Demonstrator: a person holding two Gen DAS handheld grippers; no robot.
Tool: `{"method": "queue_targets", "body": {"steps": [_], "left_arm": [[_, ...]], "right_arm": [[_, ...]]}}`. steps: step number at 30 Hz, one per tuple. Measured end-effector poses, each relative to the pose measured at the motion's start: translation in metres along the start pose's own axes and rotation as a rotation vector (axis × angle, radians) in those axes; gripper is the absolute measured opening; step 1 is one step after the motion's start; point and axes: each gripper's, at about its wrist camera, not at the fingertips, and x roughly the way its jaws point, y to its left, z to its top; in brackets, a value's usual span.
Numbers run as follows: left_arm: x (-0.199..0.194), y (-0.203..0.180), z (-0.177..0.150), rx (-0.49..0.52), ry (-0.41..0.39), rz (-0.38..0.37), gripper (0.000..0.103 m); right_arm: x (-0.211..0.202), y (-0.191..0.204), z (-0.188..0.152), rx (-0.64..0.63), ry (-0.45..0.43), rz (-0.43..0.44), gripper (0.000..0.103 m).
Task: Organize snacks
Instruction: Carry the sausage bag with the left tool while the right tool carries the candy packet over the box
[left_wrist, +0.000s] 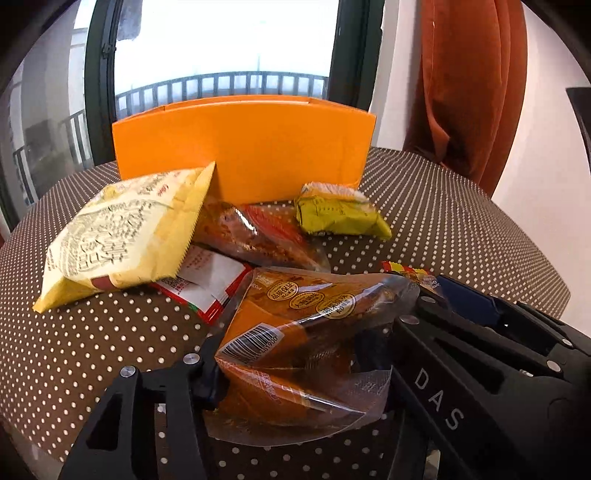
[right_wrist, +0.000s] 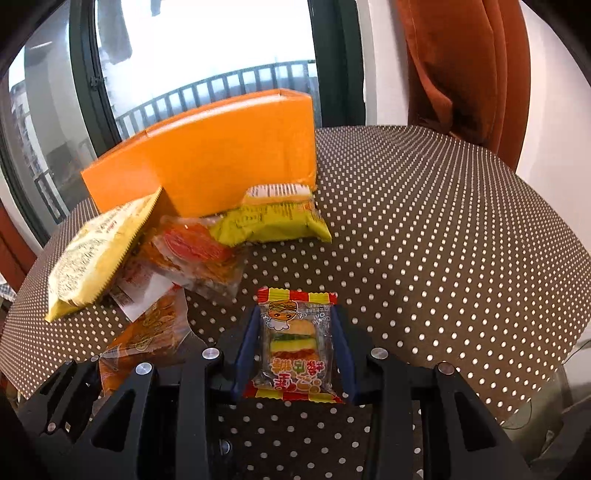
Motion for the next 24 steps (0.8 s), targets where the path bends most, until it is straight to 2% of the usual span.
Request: {"method": "queue_targets", "body": {"steps": [10, 24], "left_arm": [[-0.037, -0.004, 0.033, -0.01, -0.059, 0.004, 0.059], [-0.079, 0.0, 0.099, 0.024, -0.191, 0.039, 0.059]], "right_arm": [[-0.038, 0.004, 0.033, -0.005, -0.09, 0.024, 0.042], [-0.079, 0.025, 0.096, -0.048, -0.227, 0.064, 0.042]]}}
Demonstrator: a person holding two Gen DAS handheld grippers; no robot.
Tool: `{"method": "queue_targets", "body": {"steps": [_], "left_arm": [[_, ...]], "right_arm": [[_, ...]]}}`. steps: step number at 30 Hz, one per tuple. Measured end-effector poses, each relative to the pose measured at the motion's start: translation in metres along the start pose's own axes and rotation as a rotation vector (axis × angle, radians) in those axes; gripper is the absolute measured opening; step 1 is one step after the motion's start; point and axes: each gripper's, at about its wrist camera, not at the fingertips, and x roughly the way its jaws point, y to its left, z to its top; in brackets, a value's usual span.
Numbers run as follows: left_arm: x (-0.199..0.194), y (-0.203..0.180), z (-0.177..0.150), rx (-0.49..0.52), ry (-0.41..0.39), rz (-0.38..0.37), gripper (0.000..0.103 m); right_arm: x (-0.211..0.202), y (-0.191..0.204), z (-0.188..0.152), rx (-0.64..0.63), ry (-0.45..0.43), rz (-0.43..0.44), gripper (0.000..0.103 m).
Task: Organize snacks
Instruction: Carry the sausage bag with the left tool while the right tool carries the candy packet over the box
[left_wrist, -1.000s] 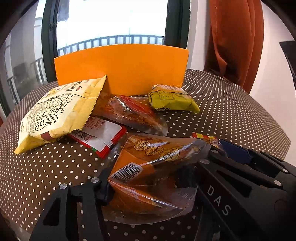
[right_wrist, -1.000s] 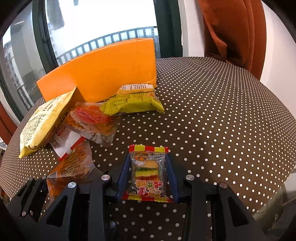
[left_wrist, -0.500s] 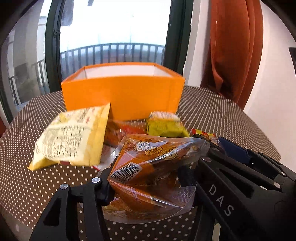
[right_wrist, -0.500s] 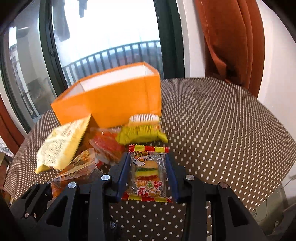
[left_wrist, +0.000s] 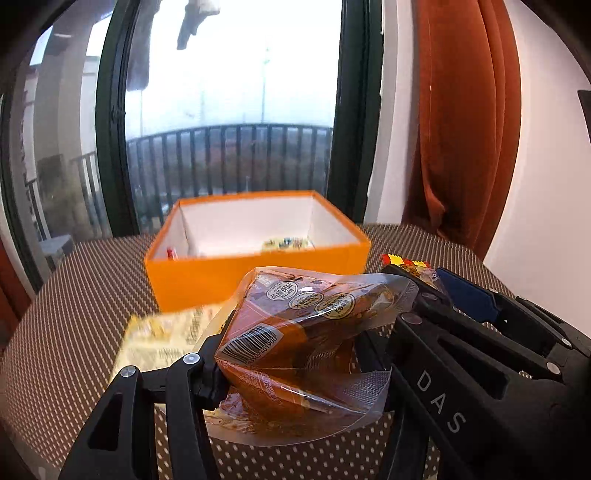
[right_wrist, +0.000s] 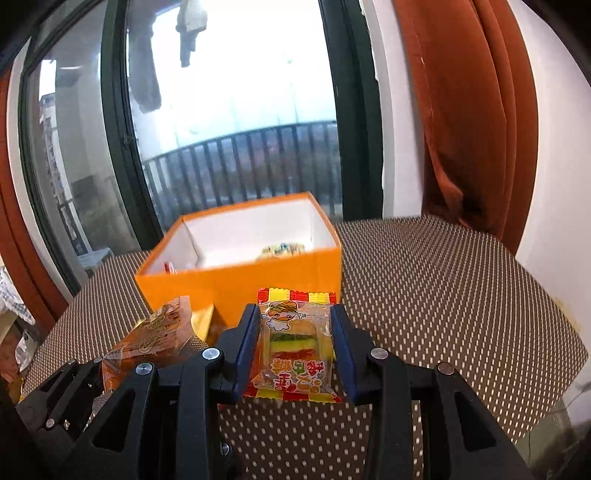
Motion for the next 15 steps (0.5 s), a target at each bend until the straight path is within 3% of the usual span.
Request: {"method": "queue_targets", "body": {"steps": [8, 15], "left_arm": [[0.009, 0.017, 0.034, -0.006, -0.051, 0.004, 0.059], [0.042, 0.043, 0.062, -0.053, -0.022, -0.013, 0.059]], "right_arm": [[0.012, 0.014, 0.036, -0.016, -0.051, 0.035, 0.042], [0.042, 0.029, 0.061, -0.021, -0.055, 0.066, 0.042]]}}
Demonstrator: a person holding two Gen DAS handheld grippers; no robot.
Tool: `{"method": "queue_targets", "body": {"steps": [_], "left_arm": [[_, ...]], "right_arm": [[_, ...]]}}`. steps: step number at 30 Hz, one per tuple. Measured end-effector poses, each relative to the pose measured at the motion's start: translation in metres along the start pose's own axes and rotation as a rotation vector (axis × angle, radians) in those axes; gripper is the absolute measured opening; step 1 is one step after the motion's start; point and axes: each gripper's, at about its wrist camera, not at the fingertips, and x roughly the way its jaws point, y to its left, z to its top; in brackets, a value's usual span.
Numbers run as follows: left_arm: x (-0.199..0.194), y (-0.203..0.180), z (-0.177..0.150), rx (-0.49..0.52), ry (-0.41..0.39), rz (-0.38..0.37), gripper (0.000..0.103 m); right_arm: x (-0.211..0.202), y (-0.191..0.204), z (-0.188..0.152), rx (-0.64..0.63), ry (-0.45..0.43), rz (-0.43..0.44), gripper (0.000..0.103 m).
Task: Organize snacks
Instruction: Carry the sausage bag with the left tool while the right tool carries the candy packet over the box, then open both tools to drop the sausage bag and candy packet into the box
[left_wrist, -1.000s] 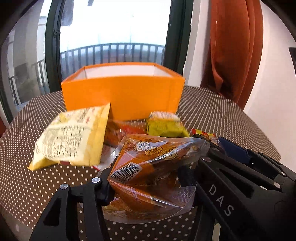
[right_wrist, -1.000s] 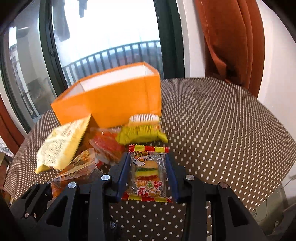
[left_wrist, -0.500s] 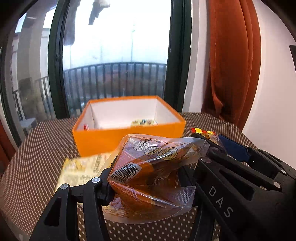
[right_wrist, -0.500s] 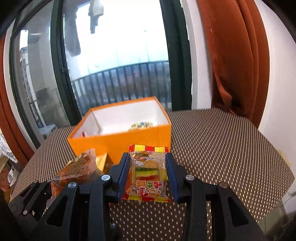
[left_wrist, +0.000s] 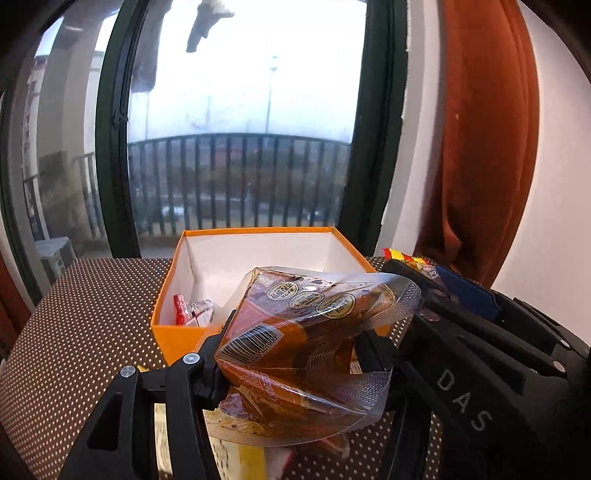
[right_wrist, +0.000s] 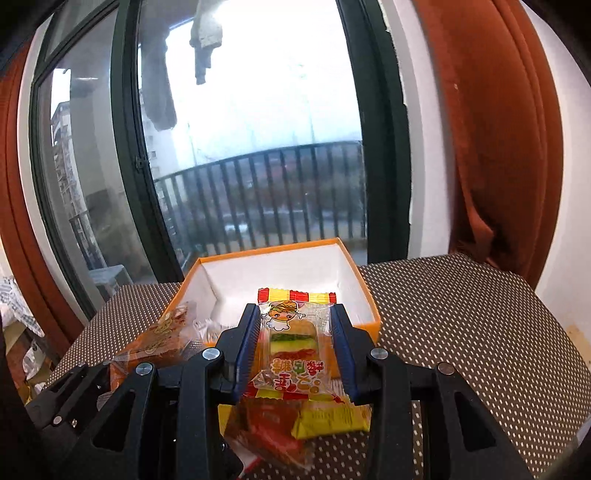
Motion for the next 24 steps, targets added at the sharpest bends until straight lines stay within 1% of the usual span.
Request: {"method": "queue_targets", "body": {"steps": [7, 10, 12, 16, 19, 24], "left_arm": [[0.035, 0.022, 0.03, 0.005, -0.01, 0.043, 0.059], [0.057, 0.03, 0.043, 0.019, -0.011, 0.076, 0.059], [0.076, 0.036, 0.05, 0.02, 0.004, 0.089, 0.059], [0.108, 0.043, 0.056, 0.015, 0.036, 0.104, 0.06], [0.134, 0.049, 0.058, 0.005, 0.067, 0.114, 0.06], [0.179, 0.063, 0.052, -0.02, 0.179, 0.123, 0.061]], "right_arm": [[0.043, 0.01, 0.021, 0.002, 0.002, 0.035, 0.042], [0.066, 0.016, 0.029, 0.005, 0.007, 0.042, 0.042], [0.084, 0.019, 0.032, 0.012, 0.019, 0.046, 0.042], [0.115, 0.015, 0.034, 0.02, 0.04, 0.043, 0.042], [0.138, 0.012, 0.03, 0.027, 0.066, 0.034, 0.042], [0.173, 0.015, 0.023, -0.007, 0.081, -0.029, 0.042]]}}
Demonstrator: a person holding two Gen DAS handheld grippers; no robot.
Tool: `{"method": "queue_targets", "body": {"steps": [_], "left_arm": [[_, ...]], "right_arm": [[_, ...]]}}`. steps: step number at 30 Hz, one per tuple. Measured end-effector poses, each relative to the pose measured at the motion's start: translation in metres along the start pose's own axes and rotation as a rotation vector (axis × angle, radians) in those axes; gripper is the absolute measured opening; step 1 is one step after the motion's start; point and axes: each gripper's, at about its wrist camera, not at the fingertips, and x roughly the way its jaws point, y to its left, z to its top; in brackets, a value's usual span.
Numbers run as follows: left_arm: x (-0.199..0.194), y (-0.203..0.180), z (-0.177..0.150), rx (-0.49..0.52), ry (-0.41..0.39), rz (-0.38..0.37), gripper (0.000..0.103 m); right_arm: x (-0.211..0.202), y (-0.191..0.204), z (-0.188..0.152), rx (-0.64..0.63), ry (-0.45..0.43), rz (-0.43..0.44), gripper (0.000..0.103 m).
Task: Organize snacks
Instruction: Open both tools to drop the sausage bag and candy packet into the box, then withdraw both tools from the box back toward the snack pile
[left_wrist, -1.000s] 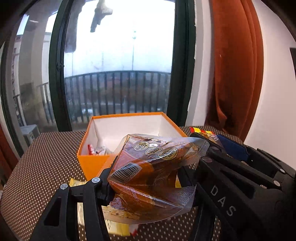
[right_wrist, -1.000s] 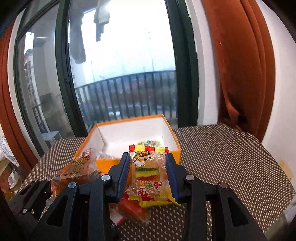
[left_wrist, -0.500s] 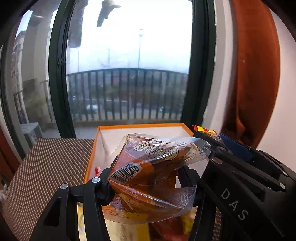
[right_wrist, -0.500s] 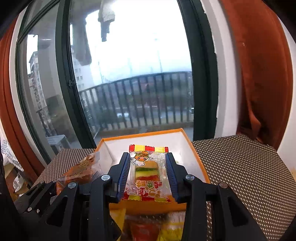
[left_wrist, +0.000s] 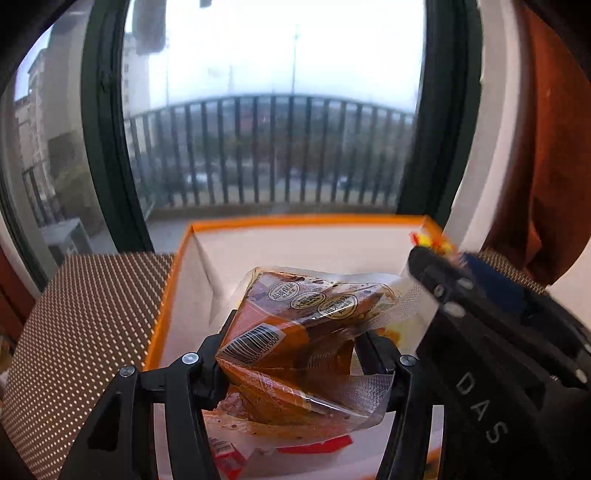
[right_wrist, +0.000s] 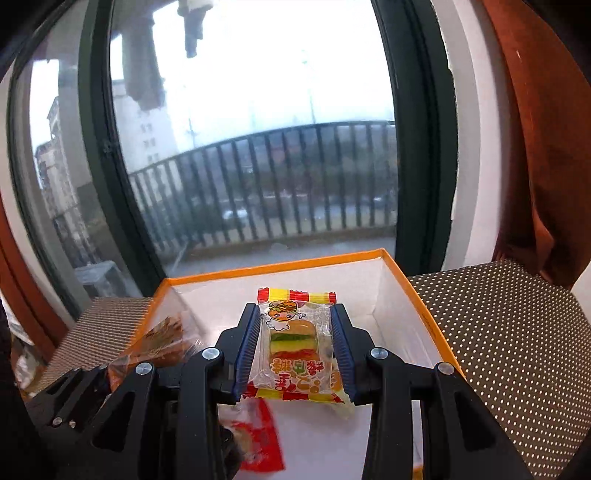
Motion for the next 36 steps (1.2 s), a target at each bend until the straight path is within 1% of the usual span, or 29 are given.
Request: {"method": "queue_targets", "body": {"steps": [2, 4, 5, 6, 9, 11, 12, 13, 14, 15, 16, 17, 19, 21, 22, 24, 29, 31, 34, 36], "left_arm": [[0.017, 0.001, -0.001, -0.011, 0.058, -0.01, 0.061], [0.025, 0.002, -0.001, -0.017, 0.086, -0.006, 0.061], [0.025, 0.0, -0.001, -0.014, 0.083, -0.003, 0.062], [0.023, -0.002, 0.0, -0.005, 0.066, 0.001, 0.065], [0.022, -0.008, 0.001, 0.018, 0.061, 0.012, 0.069], [0.023, -0.009, 0.002, 0.015, 0.063, 0.01, 0.07], [0.022, -0.009, 0.002, 0.013, 0.064, 0.009, 0.07], [0.023, -0.011, 0.003, 0.012, 0.065, 0.007, 0.07], [0.023, -0.01, 0.004, 0.015, 0.065, 0.001, 0.071], [0.025, -0.004, 0.003, 0.018, 0.064, 0.002, 0.071], [0.023, -0.003, 0.0, 0.03, 0.061, 0.004, 0.071], [0.023, -0.005, 0.0, 0.051, 0.058, 0.012, 0.071], [0.023, -0.006, -0.002, 0.083, 0.06, 0.021, 0.071], [0.026, -0.008, -0.002, 0.125, 0.078, 0.024, 0.071], [0.026, -0.009, -0.003, 0.15, 0.085, 0.029, 0.071], [0.026, -0.009, -0.003, 0.166, 0.085, 0.027, 0.071], [0.02, -0.001, -0.006, 0.168, 0.083, 0.016, 0.073], [0.02, 0.002, -0.007, 0.152, 0.09, 0.008, 0.074], [0.016, 0.007, -0.01, 0.117, 0.092, -0.023, 0.075], [0.009, 0.006, -0.011, 0.111, 0.083, -0.03, 0.079]], "right_arm": [[0.012, 0.001, -0.003, -0.008, 0.029, 0.001, 0.042], [0.025, 0.003, -0.006, 0.0, 0.076, 0.017, 0.042], [0.03, 0.002, -0.006, 0.018, 0.093, 0.041, 0.042], [0.034, 0.0, -0.004, 0.033, 0.109, 0.052, 0.042], [0.039, 0.0, -0.003, 0.015, 0.125, 0.043, 0.043], [0.042, -0.002, 0.0, 0.016, 0.143, 0.032, 0.045], [0.042, -0.003, 0.002, 0.021, 0.141, 0.021, 0.049], [0.041, -0.004, 0.003, 0.023, 0.135, 0.009, 0.058], [0.041, -0.005, 0.005, 0.022, 0.129, 0.002, 0.064], [0.039, -0.003, 0.005, 0.015, 0.125, -0.008, 0.068], [0.04, -0.001, 0.003, 0.004, 0.129, -0.017, 0.069], [0.041, 0.001, 0.002, -0.005, 0.142, -0.024, 0.069], [0.046, 0.0, -0.002, -0.009, 0.202, -0.025, 0.07], [0.049, -0.004, -0.006, 0.027, 0.229, -0.019, 0.07], [0.05, -0.006, -0.008, 0.047, 0.241, -0.016, 0.069], [0.048, -0.007, -0.01, 0.073, 0.239, -0.017, 0.069], [0.039, -0.004, -0.014, 0.102, 0.239, -0.02, 0.07], [0.037, -0.001, -0.013, 0.093, 0.237, -0.024, 0.07], [0.031, 0.004, -0.013, 0.064, 0.223, -0.05, 0.07], [0.025, 0.006, -0.011, 0.052, 0.221, -0.059, 0.072]]}}
